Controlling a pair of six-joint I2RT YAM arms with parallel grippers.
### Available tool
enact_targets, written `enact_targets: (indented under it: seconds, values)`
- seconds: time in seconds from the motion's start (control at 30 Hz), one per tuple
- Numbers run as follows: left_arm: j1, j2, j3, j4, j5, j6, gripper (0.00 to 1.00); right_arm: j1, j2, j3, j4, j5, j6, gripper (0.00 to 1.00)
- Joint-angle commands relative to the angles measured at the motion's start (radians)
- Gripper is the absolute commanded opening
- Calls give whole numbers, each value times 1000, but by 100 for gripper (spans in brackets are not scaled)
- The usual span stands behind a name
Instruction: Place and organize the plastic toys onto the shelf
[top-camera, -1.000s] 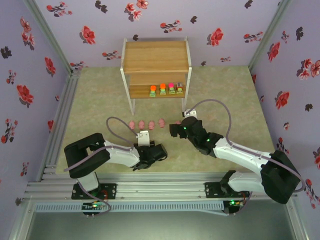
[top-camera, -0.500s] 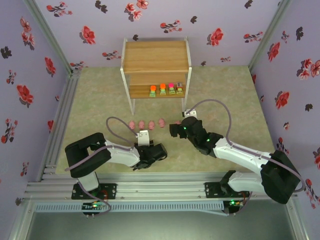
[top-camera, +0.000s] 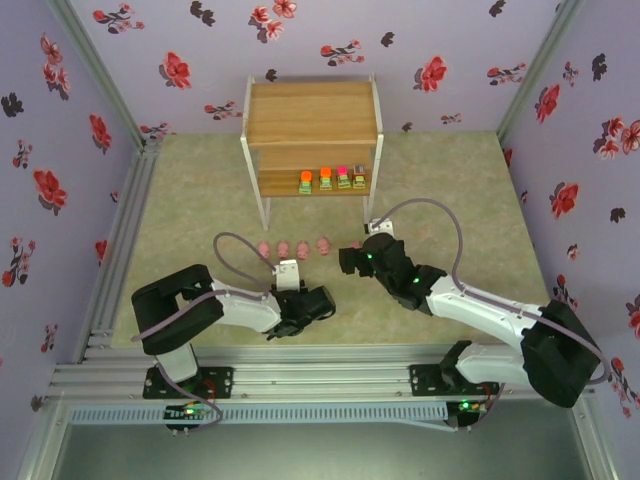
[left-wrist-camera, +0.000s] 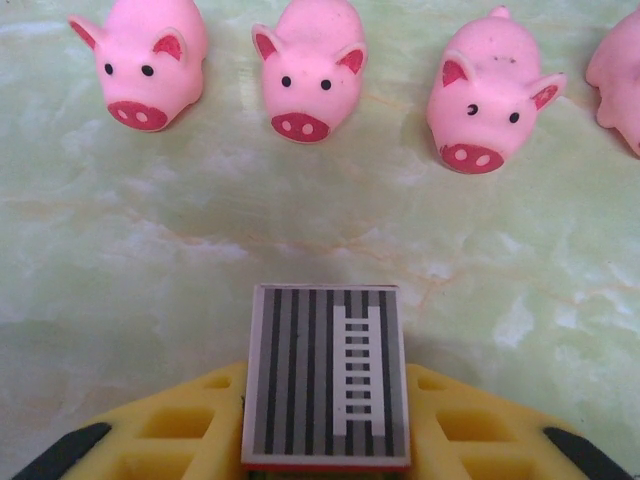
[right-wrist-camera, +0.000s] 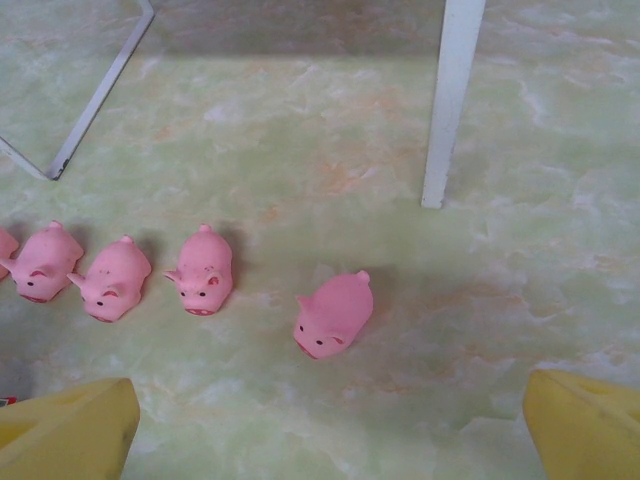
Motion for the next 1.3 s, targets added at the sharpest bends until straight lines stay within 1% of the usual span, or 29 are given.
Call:
enact_targets:
  seconds: [0.0, 0.13, 0.63, 0.83, 0.97, 1.17, 1.27]
  values:
    - [22, 42, 8, 12, 85, 18, 30, -8, 7, 9, -13, 10, 13, 99]
    - [19, 32, 14, 8, 83, 33, 26, -7, 8, 9, -13, 11, 13, 99]
    - [-9, -49, 78, -124, 25, 67, 27, -7, -2, 7, -16, 16, 13, 99]
    - [-10, -99, 102, -164, 4, 105, 27, -8, -30, -4, -16, 27, 16, 99]
    - [-10, -107, 145, -221, 3, 122, 27, -8, -62, -10, -17, 22, 29, 99]
    - [-8, -147, 149, -231, 3, 147, 27, -8, -73, 116, -132, 59, 17, 99]
    - [-6, -160, 149, -238, -2, 153, 27, -8, -39, 161, -114, 71, 0, 99]
